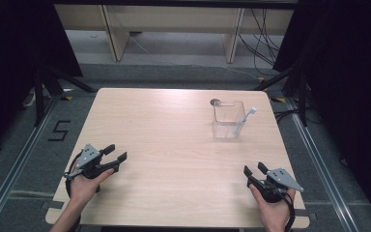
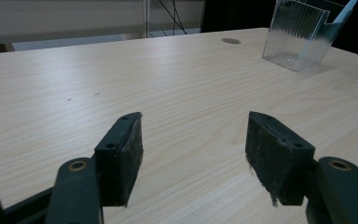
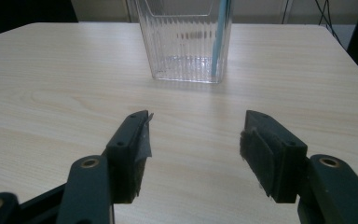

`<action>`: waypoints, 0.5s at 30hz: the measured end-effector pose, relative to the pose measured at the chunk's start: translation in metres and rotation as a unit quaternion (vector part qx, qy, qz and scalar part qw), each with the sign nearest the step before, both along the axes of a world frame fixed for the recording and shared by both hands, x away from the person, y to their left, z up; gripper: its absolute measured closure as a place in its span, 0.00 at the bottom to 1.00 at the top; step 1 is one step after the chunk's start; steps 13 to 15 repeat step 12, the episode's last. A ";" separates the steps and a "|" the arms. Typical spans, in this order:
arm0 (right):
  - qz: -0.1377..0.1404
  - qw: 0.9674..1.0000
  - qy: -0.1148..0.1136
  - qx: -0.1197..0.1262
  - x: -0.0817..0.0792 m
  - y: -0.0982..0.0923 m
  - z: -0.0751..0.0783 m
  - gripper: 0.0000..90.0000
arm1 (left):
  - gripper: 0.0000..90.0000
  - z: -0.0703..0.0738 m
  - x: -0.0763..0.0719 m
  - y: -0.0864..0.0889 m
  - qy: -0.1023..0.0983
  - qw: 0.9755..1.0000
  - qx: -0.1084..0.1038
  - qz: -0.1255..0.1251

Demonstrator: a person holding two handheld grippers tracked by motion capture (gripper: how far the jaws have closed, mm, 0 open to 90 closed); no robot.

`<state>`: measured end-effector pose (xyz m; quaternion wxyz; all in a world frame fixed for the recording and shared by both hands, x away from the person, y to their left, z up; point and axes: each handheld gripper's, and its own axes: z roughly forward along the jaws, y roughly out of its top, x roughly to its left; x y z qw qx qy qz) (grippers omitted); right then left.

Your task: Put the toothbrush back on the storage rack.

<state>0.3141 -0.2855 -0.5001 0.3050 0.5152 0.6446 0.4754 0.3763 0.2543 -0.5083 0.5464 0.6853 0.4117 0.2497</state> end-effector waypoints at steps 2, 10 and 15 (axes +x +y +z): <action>-0.003 1.000 -0.005 0.005 -0.002 0.000 -0.002 0.47 | 0.40 0.000 0.000 0.001 0.000 1.000 0.000 0.001; -0.005 1.000 -0.007 -0.005 -0.008 0.000 -0.005 0.46 | 0.40 -0.001 0.000 0.002 0.002 1.000 -0.001 0.002; -0.003 1.000 -0.006 0.002 -0.009 0.000 -0.005 0.46 | 0.40 -0.001 0.000 0.002 0.003 1.000 -0.001 0.003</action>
